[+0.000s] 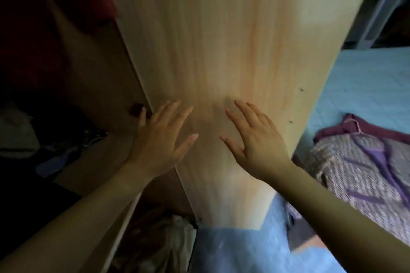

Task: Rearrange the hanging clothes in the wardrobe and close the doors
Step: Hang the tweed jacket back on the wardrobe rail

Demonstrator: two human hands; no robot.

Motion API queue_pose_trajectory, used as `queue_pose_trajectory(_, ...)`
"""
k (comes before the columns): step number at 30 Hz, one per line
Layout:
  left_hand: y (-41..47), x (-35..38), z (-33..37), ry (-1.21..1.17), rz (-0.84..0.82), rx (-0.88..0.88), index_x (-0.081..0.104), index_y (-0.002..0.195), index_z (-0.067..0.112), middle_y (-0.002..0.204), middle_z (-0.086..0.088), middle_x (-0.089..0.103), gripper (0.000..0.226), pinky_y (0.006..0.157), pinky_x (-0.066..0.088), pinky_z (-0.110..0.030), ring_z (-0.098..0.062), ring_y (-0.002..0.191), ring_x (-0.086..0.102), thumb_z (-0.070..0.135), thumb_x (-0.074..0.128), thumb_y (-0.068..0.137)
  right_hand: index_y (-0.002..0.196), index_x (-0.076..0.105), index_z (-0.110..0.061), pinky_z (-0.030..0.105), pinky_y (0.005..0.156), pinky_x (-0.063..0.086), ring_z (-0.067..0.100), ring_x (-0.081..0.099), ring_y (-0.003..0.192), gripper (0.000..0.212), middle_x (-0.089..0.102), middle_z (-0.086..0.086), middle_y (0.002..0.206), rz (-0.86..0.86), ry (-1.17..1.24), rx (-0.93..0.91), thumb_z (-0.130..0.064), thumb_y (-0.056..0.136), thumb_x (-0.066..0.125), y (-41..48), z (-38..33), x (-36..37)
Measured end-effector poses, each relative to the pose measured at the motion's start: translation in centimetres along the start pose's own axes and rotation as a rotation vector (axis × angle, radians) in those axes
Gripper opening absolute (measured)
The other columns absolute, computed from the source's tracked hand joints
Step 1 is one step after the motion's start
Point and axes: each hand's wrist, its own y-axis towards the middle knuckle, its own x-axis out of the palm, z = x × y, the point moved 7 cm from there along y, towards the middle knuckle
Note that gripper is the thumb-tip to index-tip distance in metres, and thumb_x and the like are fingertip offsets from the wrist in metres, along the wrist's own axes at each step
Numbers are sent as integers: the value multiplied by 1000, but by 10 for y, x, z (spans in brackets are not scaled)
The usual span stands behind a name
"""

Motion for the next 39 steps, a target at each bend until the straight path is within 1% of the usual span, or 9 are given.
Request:
queue_pose_trajectory(6, -27, 79, 171, -237, -197, 146, 46, 137, 25, 142, -5, 46, 65, 105, 26, -56, -26, 128, 45, 60, 27, 85, 127, 55, -13, 54, 99, 41, 35, 44, 128, 58, 49, 13, 138, -103, 35, 336, -53, 90, 36, -162, 120, -9)
queue_pose_trajectory(10, -47, 120, 300, -340, -287, 292, 52, 132, 20, 133, -7, 55, 62, 102, 32, -47, -27, 122, 53, 53, 31, 85, 126, 57, -13, 55, 101, 39, 36, 45, 127, 64, 49, 13, 138, -125, 24, 578, -58, 92, 26, -269, 195, -41)
queue_pose_trajectory(13, -51, 143, 397, -416, -332, 401, 51, 132, 20, 133, -8, 54, 59, 99, 40, -52, -28, 120, 52, 53, 35, 87, 124, 58, -13, 56, 99, 40, 37, 48, 123, 67, 53, 14, 134, -110, -47, 716, -59, 93, 20, -341, 249, -73)
queue_pose_trajectory(16, -54, 162, 491, -475, -411, 524, 49, 134, 18, 136, -8, 52, 61, 97, 40, -58, -29, 124, 49, 54, 32, 87, 124, 58, -13, 57, 100, 36, 37, 48, 124, 62, 52, 13, 134, -125, -123, 853, -56, 93, 26, -407, 296, -107)
queue_pose_trajectory(21, -50, 172, 618, -513, -468, 722, 51, 130, 18, 131, -4, 55, 58, 96, 41, -54, -27, 121, 51, 54, 29, 90, 127, 55, -15, 55, 105, 29, 35, 45, 127, 61, 50, 9, 137, -90, -171, 1077, -57, 91, 29, -490, 352, -152)
queue_pose_trajectory(24, -38, 185, 664, -496, -503, 783, 49, 131, 20, 134, -3, 53, 59, 98, 40, -55, -25, 124, 48, 55, 25, 90, 129, 53, -18, 51, 107, 21, 34, 43, 129, 60, 49, 7, 139, -115, -142, 1150, -58, 91, 29, -508, 386, -152)
queue_pose_trajectory(26, -24, 199, 682, -460, -509, 798, 50, 129, 21, 134, -3, 52, 59, 98, 38, -56, -25, 124, 47, 56, 24, 90, 130, 52, -19, 51, 108, 22, 32, 42, 130, 60, 48, 7, 139, -137, -110, 1165, -58, 91, 29, -506, 411, -146)
queue_pose_trajectory(34, 91, 276, 704, -380, -613, 668, 35, 142, 24, 147, -3, 39, 73, 109, 27, -53, -22, 137, 32, 63, 10, 85, 130, 53, -20, 50, 108, 26, 30, 41, 131, 61, 49, 7, 139, -268, -48, 1045, -58, 90, 26, -433, 543, -121)
queue_pose_trajectory(39, 191, 302, 718, -360, -535, 580, 37, 139, 23, 142, -1, 45, 58, 106, 32, -53, -20, 132, 38, 57, 26, 93, 125, 56, -16, 52, 105, 34, 31, 46, 126, 57, 52, 10, 135, -309, -4, 951, -54, 90, 32, -373, 631, -113)
